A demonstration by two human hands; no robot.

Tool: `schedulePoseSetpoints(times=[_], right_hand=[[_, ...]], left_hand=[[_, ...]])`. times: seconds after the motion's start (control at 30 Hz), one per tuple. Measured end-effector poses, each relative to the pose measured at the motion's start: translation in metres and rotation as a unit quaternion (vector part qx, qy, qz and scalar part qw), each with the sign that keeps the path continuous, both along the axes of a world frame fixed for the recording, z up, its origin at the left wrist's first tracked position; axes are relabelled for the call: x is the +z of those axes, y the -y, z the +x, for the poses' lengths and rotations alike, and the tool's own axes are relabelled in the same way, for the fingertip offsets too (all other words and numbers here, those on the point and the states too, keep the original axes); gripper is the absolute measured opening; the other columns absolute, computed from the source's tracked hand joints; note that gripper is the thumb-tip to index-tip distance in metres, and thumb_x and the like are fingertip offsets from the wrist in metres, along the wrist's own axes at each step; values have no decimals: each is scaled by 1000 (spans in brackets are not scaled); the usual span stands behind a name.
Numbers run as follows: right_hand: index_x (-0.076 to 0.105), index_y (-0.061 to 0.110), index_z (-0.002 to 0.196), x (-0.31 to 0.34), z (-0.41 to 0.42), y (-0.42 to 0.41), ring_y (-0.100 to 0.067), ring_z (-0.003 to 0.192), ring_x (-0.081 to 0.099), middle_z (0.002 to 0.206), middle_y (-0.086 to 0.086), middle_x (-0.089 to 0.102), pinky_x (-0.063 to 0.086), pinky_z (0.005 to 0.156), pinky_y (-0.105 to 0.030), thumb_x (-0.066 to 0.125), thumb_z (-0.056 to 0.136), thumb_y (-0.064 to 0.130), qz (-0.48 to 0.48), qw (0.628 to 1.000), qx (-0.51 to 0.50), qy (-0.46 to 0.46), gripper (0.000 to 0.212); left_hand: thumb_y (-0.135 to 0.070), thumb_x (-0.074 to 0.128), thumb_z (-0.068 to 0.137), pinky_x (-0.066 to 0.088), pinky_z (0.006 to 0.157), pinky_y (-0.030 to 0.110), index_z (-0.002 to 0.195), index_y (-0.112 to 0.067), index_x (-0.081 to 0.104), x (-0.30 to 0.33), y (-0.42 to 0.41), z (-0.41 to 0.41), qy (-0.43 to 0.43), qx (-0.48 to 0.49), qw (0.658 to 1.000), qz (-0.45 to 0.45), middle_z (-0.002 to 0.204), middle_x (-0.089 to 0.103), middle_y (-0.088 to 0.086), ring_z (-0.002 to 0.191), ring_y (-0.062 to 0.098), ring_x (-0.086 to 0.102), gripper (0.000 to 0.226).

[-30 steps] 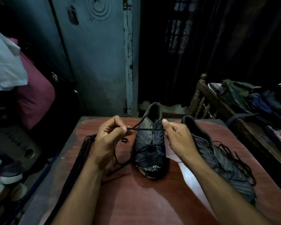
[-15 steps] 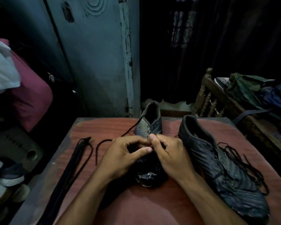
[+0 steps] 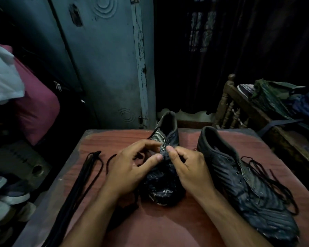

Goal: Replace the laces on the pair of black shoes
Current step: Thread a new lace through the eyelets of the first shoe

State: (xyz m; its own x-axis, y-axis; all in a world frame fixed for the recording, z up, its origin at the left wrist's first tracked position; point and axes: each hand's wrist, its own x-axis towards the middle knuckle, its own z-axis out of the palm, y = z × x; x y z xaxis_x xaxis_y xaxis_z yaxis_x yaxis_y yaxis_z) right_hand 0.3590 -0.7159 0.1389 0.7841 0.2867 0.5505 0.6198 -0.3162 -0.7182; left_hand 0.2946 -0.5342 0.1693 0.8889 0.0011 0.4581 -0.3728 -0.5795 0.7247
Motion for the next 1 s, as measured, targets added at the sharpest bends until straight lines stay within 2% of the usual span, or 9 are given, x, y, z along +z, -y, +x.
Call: schedulePoseSetpoints(times=[0.13, 0.3, 0.4, 0.53, 0.63, 0.73, 0.83, 0.93, 1.0], right_hand=[[49, 11, 62, 3, -6, -3, -2, 49, 41, 54, 1, 45, 30, 48, -22, 53, 101, 44, 5, 1000, 19, 20, 51], [54, 12, 69, 2, -1, -1, -8, 51, 46, 57, -2, 49, 39, 50, -37, 50, 101, 51, 11, 1000, -2, -7, 51], [61, 21, 84, 1, 2, 1, -10, 58, 57, 64, 2, 59, 46, 57, -40, 55, 104, 40, 31, 999, -27, -24, 28], [61, 26, 97, -4, 6, -1, -12, 61, 57, 69, 2, 58, 49, 60, -37, 63, 99, 23, 25, 998, -51, -40, 5], [62, 27, 105, -5, 7, -2, -10, 64, 53, 76, 7, 54, 46, 66, -26, 66, 93, 12, 13, 998, -57, -28, 19], [63, 29, 121, -6, 8, -2, -13, 62, 49, 91, 9, 48, 46, 70, -22, 66, 91, 8, -25, 998, -56, -33, 37], [58, 36, 135, -7, 10, -2, -7, 59, 44, 89, 9, 44, 43, 66, -21, 64, 93, 9, -57, 997, -27, -44, 50], [55, 40, 141, -7, 12, 0, -3, 64, 42, 83, 11, 39, 38, 67, -20, 60, 95, 12, -85, 995, -2, -53, 54], [54, 41, 142, -6, 12, 1, -4, 65, 44, 81, 11, 38, 37, 66, -21, 59, 96, 13, -101, 993, 0, -54, 55]], left_hand=[[-37, 73, 86, 54, 84, 24, 106, -31, 77, -10, 9, 3, -28, -33, 999, -10, 97, 76, -17, 92, 3, 71, 21], [-24, 69, 90, 53, 81, 22, 101, -29, 78, -13, 4, 10, -2, 26, 999, -20, 96, 74, -15, 92, 7, 71, 15], [-24, 63, 89, 47, 77, 13, 101, -34, 77, -17, 3, 12, -11, 90, 996, -17, 97, 71, -18, 93, 2, 67, 22], [-17, 75, 89, 41, 66, 12, 88, -29, 78, -19, 6, 15, -42, 136, 989, -45, 86, 71, -15, 70, -4, 60, 12], [-19, 79, 87, 40, 63, 8, 85, -27, 77, -19, 10, 14, -50, 127, 990, -23, 82, 71, -14, 66, -3, 60, 8], [-21, 79, 87, 39, 60, 8, 79, -26, 74, -19, 12, 14, -43, 131, 990, -24, 76, 69, -16, 62, -2, 58, 11], [-22, 77, 89, 38, 58, 8, 83, -28, 74, -21, 10, 15, -53, 147, 988, -23, 69, 66, -22, 60, -5, 56, 9], [-23, 72, 92, 42, 65, 14, 99, -38, 77, -24, 6, 17, -75, 140, 987, -8, 76, 68, -27, 68, -5, 57, 18], [-20, 70, 92, 42, 70, 15, 100, -39, 78, -24, 6, 17, -81, 132, 988, -1, 87, 70, -29, 75, -9, 57, 22]])
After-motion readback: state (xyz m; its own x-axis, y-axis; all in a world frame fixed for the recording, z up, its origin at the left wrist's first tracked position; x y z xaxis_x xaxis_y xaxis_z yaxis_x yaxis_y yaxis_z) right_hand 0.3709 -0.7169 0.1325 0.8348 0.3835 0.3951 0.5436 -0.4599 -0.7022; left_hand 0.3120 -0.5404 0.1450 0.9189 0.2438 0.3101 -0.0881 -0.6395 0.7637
